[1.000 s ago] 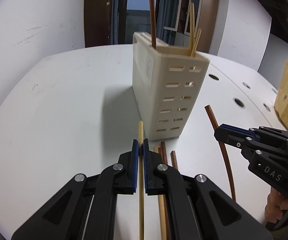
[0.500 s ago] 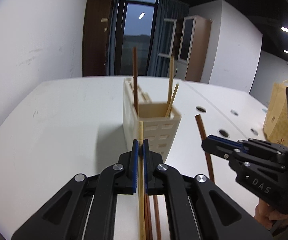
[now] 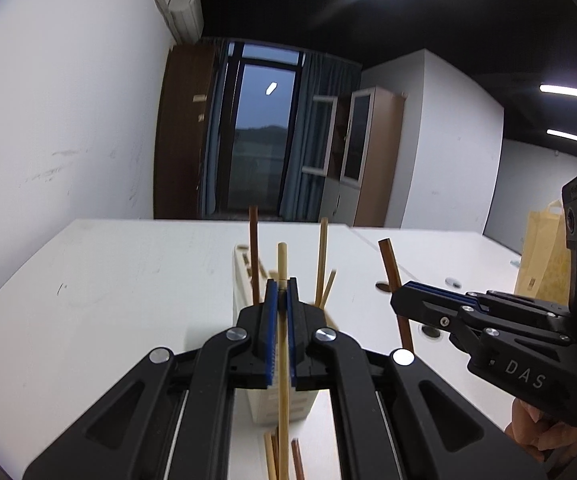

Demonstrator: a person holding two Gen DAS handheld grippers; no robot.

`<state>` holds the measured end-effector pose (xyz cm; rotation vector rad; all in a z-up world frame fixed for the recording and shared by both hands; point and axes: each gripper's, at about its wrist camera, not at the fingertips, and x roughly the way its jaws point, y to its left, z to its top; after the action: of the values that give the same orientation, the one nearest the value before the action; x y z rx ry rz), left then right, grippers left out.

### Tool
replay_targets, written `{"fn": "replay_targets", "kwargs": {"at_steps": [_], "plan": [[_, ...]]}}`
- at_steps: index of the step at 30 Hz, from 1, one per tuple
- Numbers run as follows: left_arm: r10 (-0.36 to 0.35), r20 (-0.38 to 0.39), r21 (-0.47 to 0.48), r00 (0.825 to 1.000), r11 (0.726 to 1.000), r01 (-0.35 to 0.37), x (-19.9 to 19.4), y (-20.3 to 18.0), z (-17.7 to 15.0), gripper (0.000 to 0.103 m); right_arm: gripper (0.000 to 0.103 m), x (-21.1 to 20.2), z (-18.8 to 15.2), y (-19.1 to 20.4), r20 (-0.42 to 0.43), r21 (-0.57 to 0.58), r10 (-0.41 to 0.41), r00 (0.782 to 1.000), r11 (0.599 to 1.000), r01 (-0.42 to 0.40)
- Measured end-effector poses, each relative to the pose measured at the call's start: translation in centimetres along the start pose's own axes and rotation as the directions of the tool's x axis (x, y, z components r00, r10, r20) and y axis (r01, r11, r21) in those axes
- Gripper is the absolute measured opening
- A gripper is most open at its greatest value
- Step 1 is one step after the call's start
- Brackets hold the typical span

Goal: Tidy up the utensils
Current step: 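Lift both chopsticks upright and carry them above the cream holder, then lower both chopsticks into the holder and open both tools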

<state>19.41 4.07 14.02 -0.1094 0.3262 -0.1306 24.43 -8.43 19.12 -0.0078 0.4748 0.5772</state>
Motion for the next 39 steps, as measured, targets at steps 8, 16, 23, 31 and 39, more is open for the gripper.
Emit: {"fn": "replay_targets", "kwargs": {"at_steps": [8, 16, 23, 31, 39], "plan": [[-0.022, 0.136, -0.012, 0.990, 1.000, 0.024, -0.4, -0.4, 1.2, 0.004, 0.006, -0.5, 1.6, 0.1, 0.090, -0.024, 0.004, 0.996, 1.000, -0.001], [0.000, 0.283, -0.015, 0.959, 1.000, 0.004, -0.8, -0.4, 2.2, 0.004, 0.006, 0.2, 2.8, -1.2, 0.196, -0.022, 0.029, 0.980, 0.999, -0.025], [0.031, 0.388, -0.016, 0.921, 1.000, -0.027, -0.6, -0.8, 2.4, 0.004, 0.006, 0.0, 3.9, -2.0, 0.296, -0.021, 0.076, 0.952, 0.997, -0.073], [0.037, 0.490, -0.041, 0.871, 0.999, -0.019, -0.2, -0.8, 2.9, 0.004, 0.006, -0.4, 4.7, -2.8, 0.419, -0.030, 0.109, 0.902, 0.994, -0.106], [0.054, 0.547, -0.033, 0.835, 0.999, -0.043, 1.4, -1.4, 3.0, 0.004, 0.006, 0.3, 5.7, -4.3, 0.486, -0.022, 0.123, 0.865, 0.991, -0.128]]}}
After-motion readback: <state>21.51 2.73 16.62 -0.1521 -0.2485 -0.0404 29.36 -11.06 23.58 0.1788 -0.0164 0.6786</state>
